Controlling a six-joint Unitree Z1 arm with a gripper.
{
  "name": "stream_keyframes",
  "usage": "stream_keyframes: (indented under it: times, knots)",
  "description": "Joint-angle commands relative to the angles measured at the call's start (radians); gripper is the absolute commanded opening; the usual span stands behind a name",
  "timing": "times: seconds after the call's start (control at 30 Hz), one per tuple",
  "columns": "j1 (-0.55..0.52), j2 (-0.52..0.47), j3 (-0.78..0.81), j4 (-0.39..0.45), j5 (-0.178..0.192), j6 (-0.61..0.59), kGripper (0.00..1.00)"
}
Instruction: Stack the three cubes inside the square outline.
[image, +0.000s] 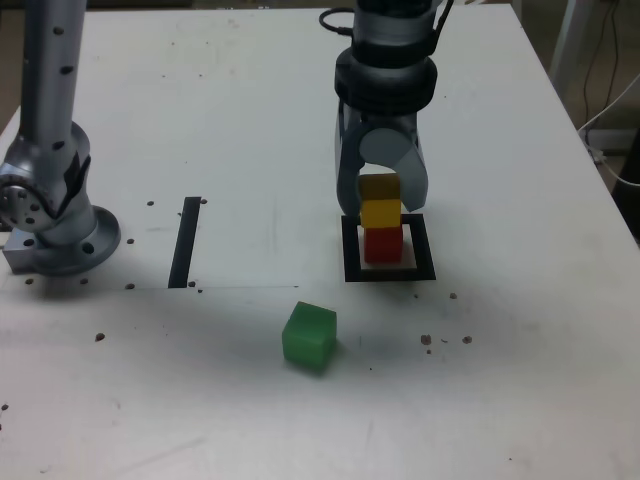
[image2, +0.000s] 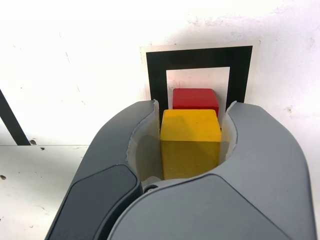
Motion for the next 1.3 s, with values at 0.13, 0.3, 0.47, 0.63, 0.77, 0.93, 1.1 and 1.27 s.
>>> stream_keyframes:
  times: [0.13, 0.3, 0.47, 0.63, 0.77, 0.93, 1.1, 1.27]
  knots:
    - [0.003, 0.011, 0.002, -0.006, 0.002, 0.001, 0.19]
    - [0.004, 0.012, 0.003, -0.009, 0.002, 0.001, 0.22]
    - [0.004, 0.013, 0.009, -0.015, -0.002, 0.001, 0.24]
    - [0.004, 0.017, 0.021, -0.028, -0.008, 0.000, 0.28]
    - [0.004, 0.019, 0.028, -0.037, -0.012, 0.000, 0.32]
    - [0.004, 0.019, 0.029, -0.042, -0.014, 0.000, 0.39]
    - [0.004, 0.019, 0.030, -0.046, -0.013, 0.000, 0.53]
    - [0.004, 0.017, 0.035, -0.044, -0.011, -0.003, 0.88]
